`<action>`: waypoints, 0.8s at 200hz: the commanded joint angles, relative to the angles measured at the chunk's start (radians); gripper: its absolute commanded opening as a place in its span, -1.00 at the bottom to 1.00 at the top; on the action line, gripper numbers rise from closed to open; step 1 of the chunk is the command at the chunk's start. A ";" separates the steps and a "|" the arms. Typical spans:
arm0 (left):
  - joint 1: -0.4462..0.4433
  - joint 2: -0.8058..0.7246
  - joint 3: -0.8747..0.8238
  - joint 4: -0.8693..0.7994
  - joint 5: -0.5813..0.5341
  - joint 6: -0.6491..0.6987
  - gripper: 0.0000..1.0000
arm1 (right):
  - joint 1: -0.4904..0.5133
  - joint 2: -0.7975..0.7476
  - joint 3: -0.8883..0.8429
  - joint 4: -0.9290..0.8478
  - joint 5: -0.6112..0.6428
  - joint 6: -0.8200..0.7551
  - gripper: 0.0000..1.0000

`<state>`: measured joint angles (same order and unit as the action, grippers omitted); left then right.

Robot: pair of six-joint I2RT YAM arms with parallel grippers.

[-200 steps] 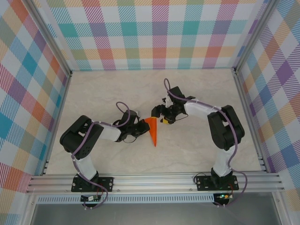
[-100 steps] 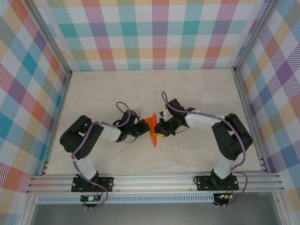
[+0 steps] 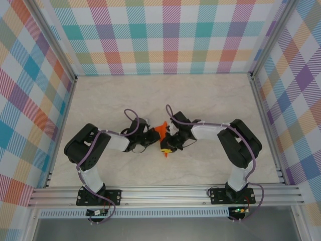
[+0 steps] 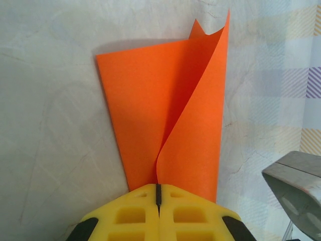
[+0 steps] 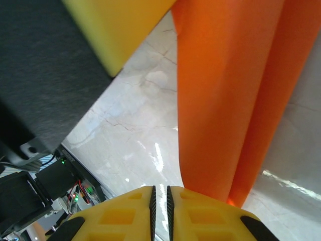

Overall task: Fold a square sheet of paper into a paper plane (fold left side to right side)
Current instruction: Fold the wing for the fifth time at the center of the table.

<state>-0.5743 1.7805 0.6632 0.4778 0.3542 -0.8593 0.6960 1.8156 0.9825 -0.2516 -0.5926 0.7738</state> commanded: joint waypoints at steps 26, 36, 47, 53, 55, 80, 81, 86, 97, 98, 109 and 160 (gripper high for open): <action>-0.006 0.046 0.001 -0.045 -0.052 0.020 -1.00 | 0.007 0.030 -0.013 -0.011 0.020 0.006 -0.67; -0.006 0.046 0.002 -0.045 -0.051 0.021 -1.00 | 0.007 0.032 -0.013 -0.014 0.025 0.004 -0.67; -0.007 0.046 0.000 -0.045 -0.050 0.020 -1.00 | 0.007 0.031 -0.012 -0.021 0.036 0.002 -0.67; -0.007 0.046 0.002 -0.045 -0.051 0.020 -1.00 | 0.007 0.034 -0.011 -0.022 0.036 0.001 -0.67; -0.007 0.046 0.002 -0.046 -0.050 0.020 -1.00 | 0.007 0.034 -0.011 -0.023 0.037 0.000 -0.67; -0.007 0.046 0.002 -0.045 -0.050 0.021 -1.00 | 0.007 0.040 -0.011 -0.021 0.034 0.001 -0.67; -0.007 0.046 0.002 -0.045 -0.050 0.020 -1.00 | 0.007 0.040 -0.011 -0.021 0.034 0.001 -0.67; -0.007 0.046 0.003 -0.045 -0.050 0.020 -1.00 | 0.007 0.041 -0.011 -0.018 0.034 0.001 -0.66; -0.007 0.046 0.002 -0.045 -0.050 0.021 -1.00 | 0.007 0.043 -0.013 -0.012 0.032 0.004 -0.66; -0.007 0.046 0.002 -0.045 -0.050 0.022 -1.00 | 0.007 0.042 -0.013 -0.011 0.033 0.004 -0.66; -0.007 0.048 0.002 -0.046 -0.051 0.019 -1.00 | 0.007 0.045 -0.015 0.000 0.027 0.008 -0.66; -0.007 0.053 0.003 -0.044 -0.054 0.017 -1.00 | 0.008 0.053 -0.008 0.016 0.018 0.018 -0.66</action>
<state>-0.5747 1.7813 0.6643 0.4770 0.3542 -0.8593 0.6960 1.8488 0.9779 -0.2462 -0.5694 0.7788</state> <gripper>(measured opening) 0.042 0.169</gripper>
